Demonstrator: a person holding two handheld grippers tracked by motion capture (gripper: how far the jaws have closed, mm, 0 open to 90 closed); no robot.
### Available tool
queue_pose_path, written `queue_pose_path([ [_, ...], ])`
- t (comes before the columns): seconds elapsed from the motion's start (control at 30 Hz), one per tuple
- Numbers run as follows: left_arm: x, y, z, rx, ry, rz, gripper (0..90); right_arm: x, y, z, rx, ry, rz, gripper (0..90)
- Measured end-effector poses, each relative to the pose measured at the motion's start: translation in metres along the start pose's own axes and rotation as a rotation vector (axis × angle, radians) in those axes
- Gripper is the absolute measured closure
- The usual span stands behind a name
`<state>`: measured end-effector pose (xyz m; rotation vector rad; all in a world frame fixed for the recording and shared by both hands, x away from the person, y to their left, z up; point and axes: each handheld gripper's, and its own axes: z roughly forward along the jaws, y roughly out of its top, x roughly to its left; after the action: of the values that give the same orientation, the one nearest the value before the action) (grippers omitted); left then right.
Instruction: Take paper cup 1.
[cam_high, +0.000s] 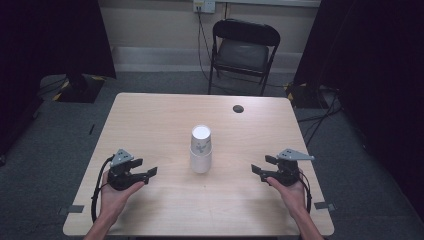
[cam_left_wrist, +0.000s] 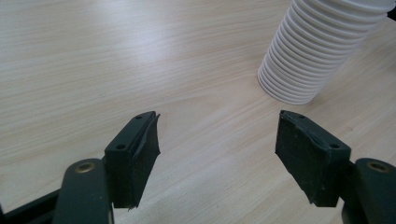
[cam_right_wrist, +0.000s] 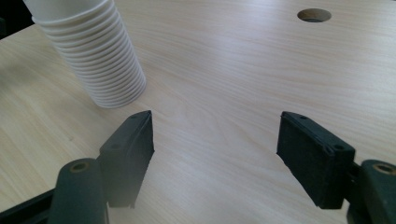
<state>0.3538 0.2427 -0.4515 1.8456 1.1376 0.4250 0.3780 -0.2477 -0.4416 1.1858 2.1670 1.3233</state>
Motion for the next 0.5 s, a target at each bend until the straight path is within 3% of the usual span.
queue_pose_path([
  [0.13, 0.001, -0.002, -0.003, -0.005, 0.011, -0.004, 30.1, 0.013, 0.013, 0.003, -0.03, 0.032, -0.037, 26.7],
  [0.5, 0.008, -0.005, -0.011, -0.014, 0.032, -0.026, 30.1, 0.034, 0.033, 0.018, -0.038, 0.09, -0.098, 25.6],
])
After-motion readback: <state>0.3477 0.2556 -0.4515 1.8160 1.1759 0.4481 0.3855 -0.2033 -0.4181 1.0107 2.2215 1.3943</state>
